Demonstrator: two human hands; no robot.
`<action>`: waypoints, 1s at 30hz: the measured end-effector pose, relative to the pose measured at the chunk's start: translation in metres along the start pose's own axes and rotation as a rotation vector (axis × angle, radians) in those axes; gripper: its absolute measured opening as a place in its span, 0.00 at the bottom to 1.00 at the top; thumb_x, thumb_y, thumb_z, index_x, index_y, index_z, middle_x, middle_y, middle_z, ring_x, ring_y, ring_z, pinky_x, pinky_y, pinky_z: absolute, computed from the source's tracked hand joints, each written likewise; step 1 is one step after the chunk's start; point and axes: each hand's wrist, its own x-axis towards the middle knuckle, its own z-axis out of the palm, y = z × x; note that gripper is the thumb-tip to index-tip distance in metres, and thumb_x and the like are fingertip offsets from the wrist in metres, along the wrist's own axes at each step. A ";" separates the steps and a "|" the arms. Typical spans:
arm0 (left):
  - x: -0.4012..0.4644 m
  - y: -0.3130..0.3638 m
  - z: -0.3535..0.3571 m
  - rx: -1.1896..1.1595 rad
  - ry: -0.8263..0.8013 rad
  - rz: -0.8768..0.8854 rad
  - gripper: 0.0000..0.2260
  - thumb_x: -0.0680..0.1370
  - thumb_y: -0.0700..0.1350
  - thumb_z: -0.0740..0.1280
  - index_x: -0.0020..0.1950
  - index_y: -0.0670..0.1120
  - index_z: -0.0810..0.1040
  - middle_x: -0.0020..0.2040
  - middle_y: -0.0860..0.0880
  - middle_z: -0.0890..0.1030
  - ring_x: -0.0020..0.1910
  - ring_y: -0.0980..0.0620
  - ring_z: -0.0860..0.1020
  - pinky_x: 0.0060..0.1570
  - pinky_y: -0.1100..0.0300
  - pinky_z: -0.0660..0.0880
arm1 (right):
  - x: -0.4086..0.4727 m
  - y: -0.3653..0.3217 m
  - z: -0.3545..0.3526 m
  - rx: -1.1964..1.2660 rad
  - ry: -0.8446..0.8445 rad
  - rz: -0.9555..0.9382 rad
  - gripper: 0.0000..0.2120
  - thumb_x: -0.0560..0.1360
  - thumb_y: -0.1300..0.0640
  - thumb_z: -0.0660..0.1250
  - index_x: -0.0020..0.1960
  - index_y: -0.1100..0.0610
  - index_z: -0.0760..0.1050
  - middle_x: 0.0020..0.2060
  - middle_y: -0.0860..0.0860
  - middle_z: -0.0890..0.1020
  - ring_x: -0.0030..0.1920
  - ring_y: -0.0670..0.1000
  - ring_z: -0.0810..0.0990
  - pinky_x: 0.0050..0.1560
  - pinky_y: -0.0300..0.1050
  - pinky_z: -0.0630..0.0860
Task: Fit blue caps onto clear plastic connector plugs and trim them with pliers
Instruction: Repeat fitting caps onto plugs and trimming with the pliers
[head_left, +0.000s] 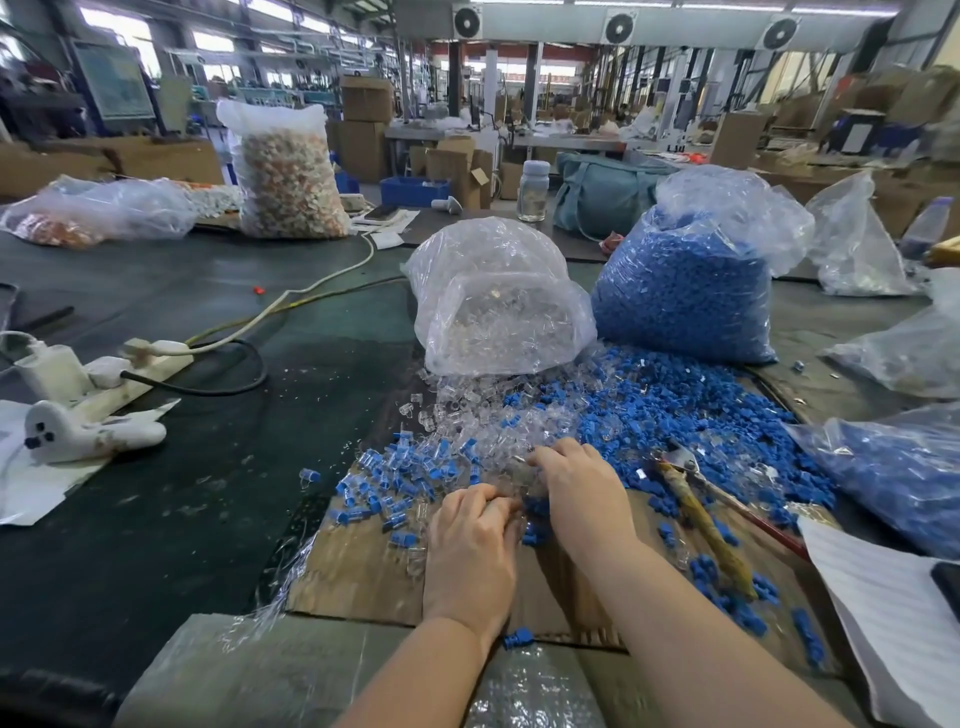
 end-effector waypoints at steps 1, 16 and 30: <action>0.000 0.000 0.000 -0.007 0.002 0.006 0.14 0.79 0.51 0.60 0.63 0.52 0.75 0.60 0.57 0.72 0.62 0.57 0.64 0.66 0.62 0.57 | -0.002 0.002 0.000 0.010 0.008 -0.002 0.18 0.78 0.63 0.56 0.65 0.50 0.68 0.60 0.50 0.72 0.60 0.52 0.69 0.60 0.43 0.68; -0.001 0.005 -0.007 -0.114 0.080 -0.001 0.06 0.75 0.46 0.68 0.50 0.50 0.81 0.46 0.56 0.80 0.46 0.59 0.68 0.49 0.67 0.61 | -0.056 0.011 0.000 0.200 0.234 0.052 0.08 0.69 0.64 0.71 0.47 0.56 0.81 0.42 0.51 0.79 0.46 0.56 0.77 0.47 0.51 0.71; -0.003 0.006 -0.009 -0.184 0.012 0.004 0.07 0.77 0.42 0.66 0.53 0.49 0.82 0.46 0.56 0.79 0.43 0.58 0.75 0.46 0.69 0.70 | -0.061 0.003 0.007 0.149 0.266 -0.054 0.10 0.64 0.62 0.77 0.38 0.52 0.78 0.36 0.47 0.79 0.37 0.51 0.79 0.36 0.45 0.73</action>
